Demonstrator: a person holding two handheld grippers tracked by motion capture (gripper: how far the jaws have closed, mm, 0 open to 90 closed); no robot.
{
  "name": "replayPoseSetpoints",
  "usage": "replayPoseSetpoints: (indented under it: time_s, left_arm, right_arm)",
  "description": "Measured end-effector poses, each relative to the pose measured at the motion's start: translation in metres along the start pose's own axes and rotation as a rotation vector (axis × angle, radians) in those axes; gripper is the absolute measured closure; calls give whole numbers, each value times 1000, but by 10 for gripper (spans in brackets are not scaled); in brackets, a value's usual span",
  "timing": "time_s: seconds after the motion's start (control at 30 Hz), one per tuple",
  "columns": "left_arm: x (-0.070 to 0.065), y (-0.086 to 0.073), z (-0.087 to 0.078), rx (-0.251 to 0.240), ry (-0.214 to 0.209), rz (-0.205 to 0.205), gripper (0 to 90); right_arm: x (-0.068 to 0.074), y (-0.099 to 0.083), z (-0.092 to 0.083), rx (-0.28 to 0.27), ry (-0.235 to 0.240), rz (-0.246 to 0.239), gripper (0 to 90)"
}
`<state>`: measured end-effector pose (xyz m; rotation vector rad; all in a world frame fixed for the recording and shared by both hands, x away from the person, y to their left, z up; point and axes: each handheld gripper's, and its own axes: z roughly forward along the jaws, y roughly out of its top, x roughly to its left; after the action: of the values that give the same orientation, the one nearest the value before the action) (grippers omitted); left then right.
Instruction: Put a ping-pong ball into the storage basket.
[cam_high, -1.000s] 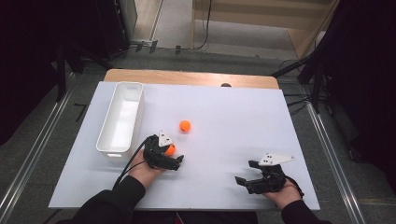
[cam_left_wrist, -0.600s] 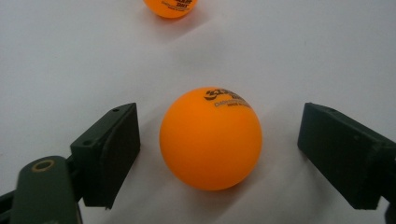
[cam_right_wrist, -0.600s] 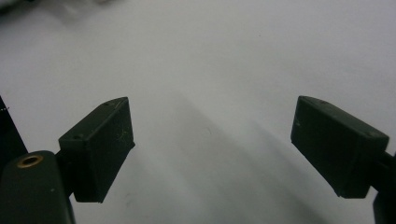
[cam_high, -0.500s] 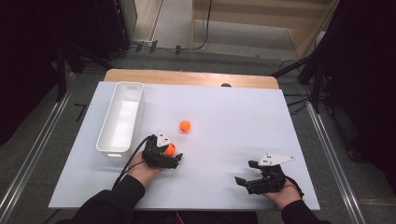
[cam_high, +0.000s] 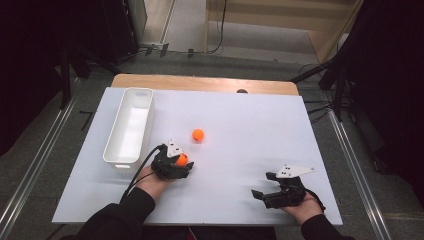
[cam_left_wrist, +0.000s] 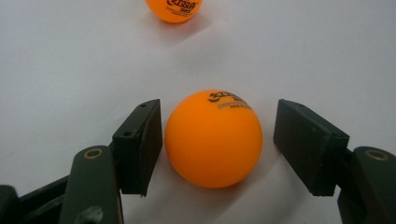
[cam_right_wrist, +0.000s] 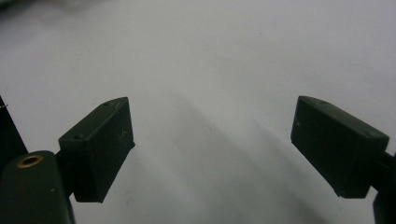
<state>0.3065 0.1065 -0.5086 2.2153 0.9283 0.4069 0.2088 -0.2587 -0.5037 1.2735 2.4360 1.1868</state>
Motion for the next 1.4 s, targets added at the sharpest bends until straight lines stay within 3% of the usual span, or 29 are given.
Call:
replayPoseSetpoints:
  time_s: [0.5, 1.1, 1.4]
  left_arm:
    - [1, 2, -2, 11, 22, -24, 471]
    - [2, 2, -3, 9, 9, -17, 502]
    - [3, 4, -6, -12, -13, -41, 505]
  right_arm:
    - [0, 0, 0, 7, 2, -7, 117]
    - [0, 0, 1, 11, 2, -8, 117]
    - [1, 0, 1, 15, 4, -4, 116]
